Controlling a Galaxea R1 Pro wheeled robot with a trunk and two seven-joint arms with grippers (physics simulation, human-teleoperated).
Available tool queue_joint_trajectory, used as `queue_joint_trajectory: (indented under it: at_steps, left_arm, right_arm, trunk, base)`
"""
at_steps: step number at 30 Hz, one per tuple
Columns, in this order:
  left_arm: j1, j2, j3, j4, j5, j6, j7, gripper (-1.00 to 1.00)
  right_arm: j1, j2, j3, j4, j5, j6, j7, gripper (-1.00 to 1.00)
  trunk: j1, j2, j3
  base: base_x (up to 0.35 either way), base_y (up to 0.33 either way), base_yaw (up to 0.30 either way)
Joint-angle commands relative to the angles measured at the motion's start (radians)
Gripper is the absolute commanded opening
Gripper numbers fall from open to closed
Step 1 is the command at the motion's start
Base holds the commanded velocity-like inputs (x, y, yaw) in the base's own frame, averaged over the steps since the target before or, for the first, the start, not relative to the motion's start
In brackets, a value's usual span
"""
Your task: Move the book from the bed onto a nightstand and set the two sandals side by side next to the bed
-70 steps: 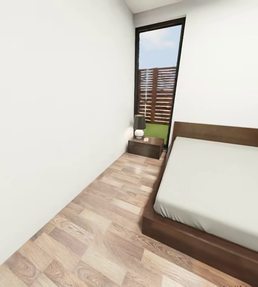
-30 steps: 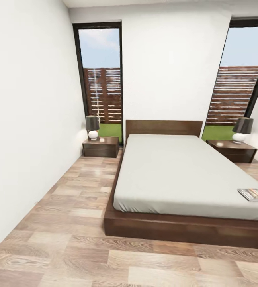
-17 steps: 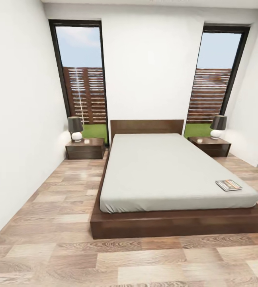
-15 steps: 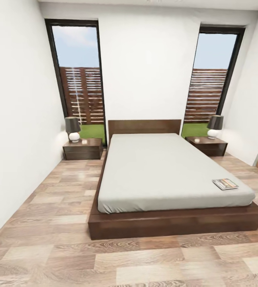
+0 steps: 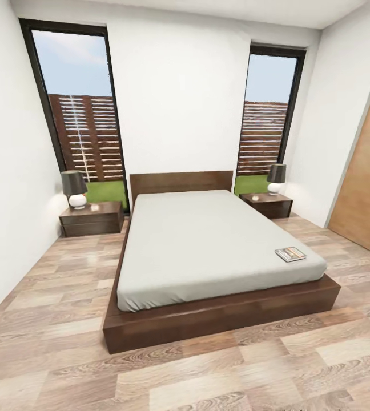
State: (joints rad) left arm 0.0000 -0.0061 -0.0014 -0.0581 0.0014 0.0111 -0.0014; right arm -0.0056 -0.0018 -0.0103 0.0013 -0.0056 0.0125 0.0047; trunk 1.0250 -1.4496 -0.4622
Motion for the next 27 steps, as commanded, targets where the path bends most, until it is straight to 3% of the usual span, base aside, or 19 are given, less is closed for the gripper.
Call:
queue_joint_trajectory:
  at_steps: [1,27]
  left_arm:
    - [0.0,0.0,0.0,-0.001,0.0,0.001,0.0,1.0]
    - [0.0,-0.006,0.0,0.0,0.0,0.001,0.0,1.0]
  right_arm:
    - [-0.001,0.0,-0.001,0.0,-0.001,0.001,0.0,1.0]
    - [-0.001,0.0,-0.001,-0.001,-0.001,0.001,0.001,1.0]
  trunk:
    - [0.0,0.0,0.0]
    - [0.0,0.0,0.01]
  base:
    - [0.0,0.0,-0.285]
    - [0.0,0.0,-0.284]
